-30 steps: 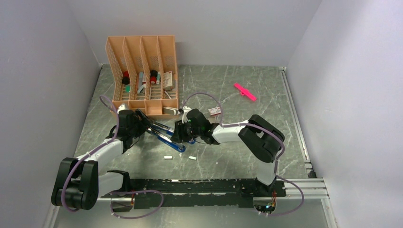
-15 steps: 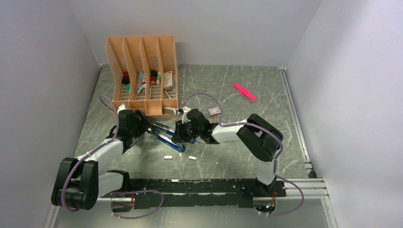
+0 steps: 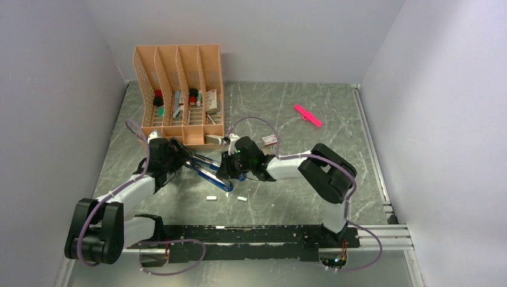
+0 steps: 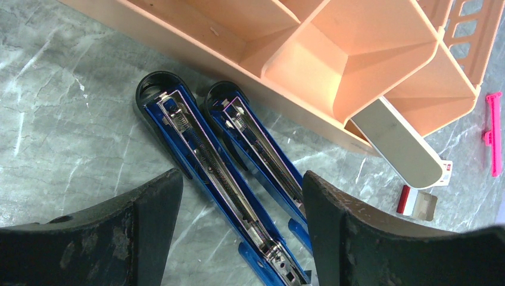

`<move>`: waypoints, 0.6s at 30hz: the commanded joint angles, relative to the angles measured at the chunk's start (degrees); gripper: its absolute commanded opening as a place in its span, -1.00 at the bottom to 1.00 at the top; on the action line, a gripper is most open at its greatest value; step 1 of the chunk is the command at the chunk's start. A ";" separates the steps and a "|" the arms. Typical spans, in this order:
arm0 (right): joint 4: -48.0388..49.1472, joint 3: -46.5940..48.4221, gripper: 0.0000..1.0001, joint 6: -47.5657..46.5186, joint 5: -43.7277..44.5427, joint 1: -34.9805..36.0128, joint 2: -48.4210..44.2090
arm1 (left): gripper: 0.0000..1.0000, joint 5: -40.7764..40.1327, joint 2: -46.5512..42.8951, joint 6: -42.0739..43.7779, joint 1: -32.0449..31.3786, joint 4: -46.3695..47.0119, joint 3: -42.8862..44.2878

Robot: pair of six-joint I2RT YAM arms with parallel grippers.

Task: Load the staples into the stapler
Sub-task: Pick up the stapler.

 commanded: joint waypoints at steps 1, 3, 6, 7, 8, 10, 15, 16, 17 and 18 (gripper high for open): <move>1.90 -0.70 -0.61 -2.15 2.00 -0.48 -3.01 | 0.55 0.27 -0.18 0.38 -0.41 1.94 0.15; 2.27 -1.23 -0.63 -2.65 2.62 -0.44 -3.97 | 0.55 0.36 -0.23 0.38 -0.42 1.97 0.13; 2.39 -1.83 -0.65 -3.30 3.61 -0.33 -5.01 | 0.55 0.27 -0.32 0.38 -0.43 1.94 0.05; 1.96 -1.77 -0.65 -3.73 4.02 -0.21 -5.29 | 0.55 0.30 -0.32 0.38 -0.43 1.94 0.10; 1.52 -1.61 -0.66 -4.13 4.52 0.00 -5.46 | 0.55 0.33 -0.32 0.38 -0.43 1.94 0.05; 0.09 -1.34 -0.67 -5.36 6.61 0.82 -5.99 | 0.55 0.44 -0.19 0.38 -0.43 2.01 0.08; -4.13 -0.80 -0.70 -10.23 19.08 6.11 -8.49 | 0.55 0.30 -0.39 0.30 -0.47 1.90 0.04; -4.62 -0.71 -0.71 -11.84 22.64 7.65 -8.83 | 0.55 0.33 -0.46 0.37 -0.51 1.80 0.12; -5.05 -0.35 -0.72 -13.48 25.95 9.35 -8.87 | 0.55 0.31 -0.47 0.38 -0.52 1.77 0.18; -5.58 0.17 -0.72 -14.76 28.80 10.80 -8.67 | 0.55 0.27 -0.49 0.38 -0.54 1.81 0.15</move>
